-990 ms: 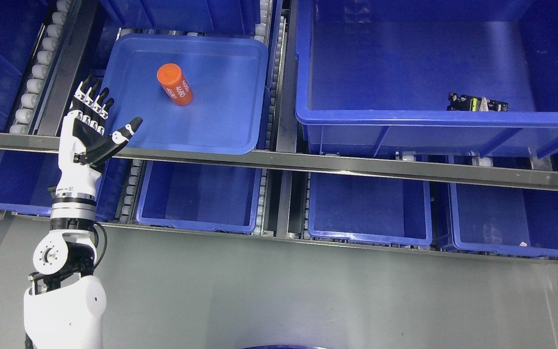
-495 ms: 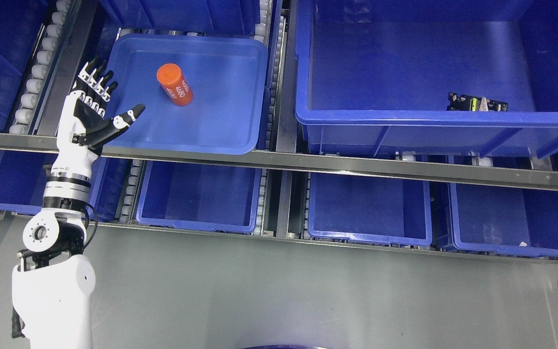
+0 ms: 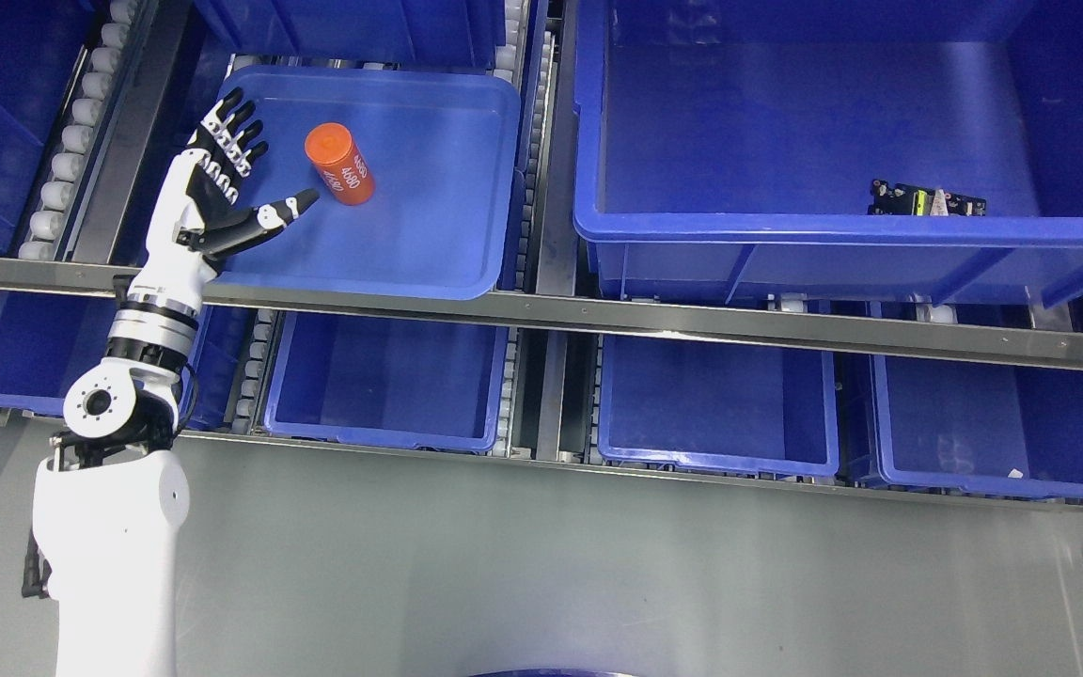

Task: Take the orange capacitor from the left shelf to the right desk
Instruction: 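Close the left hand around the orange capacitor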

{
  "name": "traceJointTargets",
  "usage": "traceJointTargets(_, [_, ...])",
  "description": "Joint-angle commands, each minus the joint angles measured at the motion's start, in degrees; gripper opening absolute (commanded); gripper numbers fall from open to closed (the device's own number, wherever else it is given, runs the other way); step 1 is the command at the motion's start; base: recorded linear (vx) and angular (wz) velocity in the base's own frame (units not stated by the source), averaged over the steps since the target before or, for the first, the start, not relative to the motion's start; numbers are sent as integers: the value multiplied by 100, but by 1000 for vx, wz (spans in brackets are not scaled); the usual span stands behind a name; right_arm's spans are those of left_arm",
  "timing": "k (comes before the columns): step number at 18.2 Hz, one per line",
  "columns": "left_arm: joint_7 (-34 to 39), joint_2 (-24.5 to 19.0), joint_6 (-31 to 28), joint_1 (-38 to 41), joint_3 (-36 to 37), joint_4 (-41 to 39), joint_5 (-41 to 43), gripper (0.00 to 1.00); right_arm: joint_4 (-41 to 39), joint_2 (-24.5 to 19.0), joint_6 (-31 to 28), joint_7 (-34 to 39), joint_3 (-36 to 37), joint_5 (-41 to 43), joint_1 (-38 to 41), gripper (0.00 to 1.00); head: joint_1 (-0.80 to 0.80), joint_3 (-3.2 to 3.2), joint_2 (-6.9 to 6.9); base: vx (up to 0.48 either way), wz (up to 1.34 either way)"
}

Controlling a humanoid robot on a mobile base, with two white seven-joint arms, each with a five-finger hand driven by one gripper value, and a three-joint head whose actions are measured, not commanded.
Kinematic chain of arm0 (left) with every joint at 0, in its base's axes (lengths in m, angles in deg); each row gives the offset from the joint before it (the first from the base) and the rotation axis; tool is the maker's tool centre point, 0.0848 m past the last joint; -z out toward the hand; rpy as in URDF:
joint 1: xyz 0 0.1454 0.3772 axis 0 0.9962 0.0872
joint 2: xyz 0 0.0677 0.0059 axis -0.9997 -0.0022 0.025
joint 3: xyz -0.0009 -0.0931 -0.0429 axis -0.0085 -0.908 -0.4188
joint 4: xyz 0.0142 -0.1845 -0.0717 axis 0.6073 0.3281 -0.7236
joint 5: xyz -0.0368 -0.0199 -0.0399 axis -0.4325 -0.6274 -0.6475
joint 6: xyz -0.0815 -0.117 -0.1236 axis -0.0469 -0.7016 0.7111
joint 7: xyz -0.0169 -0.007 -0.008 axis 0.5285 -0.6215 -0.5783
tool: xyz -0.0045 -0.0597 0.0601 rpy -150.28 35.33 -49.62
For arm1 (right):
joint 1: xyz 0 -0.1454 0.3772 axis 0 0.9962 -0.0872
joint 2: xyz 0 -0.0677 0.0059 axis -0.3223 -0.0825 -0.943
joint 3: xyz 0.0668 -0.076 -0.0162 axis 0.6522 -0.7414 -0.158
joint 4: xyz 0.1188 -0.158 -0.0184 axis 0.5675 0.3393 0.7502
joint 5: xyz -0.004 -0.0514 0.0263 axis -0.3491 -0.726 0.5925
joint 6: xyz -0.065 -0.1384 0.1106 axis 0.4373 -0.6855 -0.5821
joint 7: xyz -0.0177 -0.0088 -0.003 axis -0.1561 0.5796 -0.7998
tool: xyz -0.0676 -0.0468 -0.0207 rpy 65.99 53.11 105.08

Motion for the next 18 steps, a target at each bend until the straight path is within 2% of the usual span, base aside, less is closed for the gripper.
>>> traceJointTargets(1, [0, -167, 36, -560, 643, 1276, 236, 98, -100, 101, 4, 5, 70, -18, 114, 100, 0, 0, 0, 0, 0])
traceJointTargets(10, [-17, -106, 80, -780, 881, 1794, 386, 98, -100, 101, -5, 5, 70, -18, 114, 100, 0, 0, 0, 0, 0])
traceJointTargets(18, [-17, -97, 211, -1026, 828, 2111, 386, 86, -100, 101, -5, 5, 70, -18, 114, 100, 0, 0, 0, 0, 0])
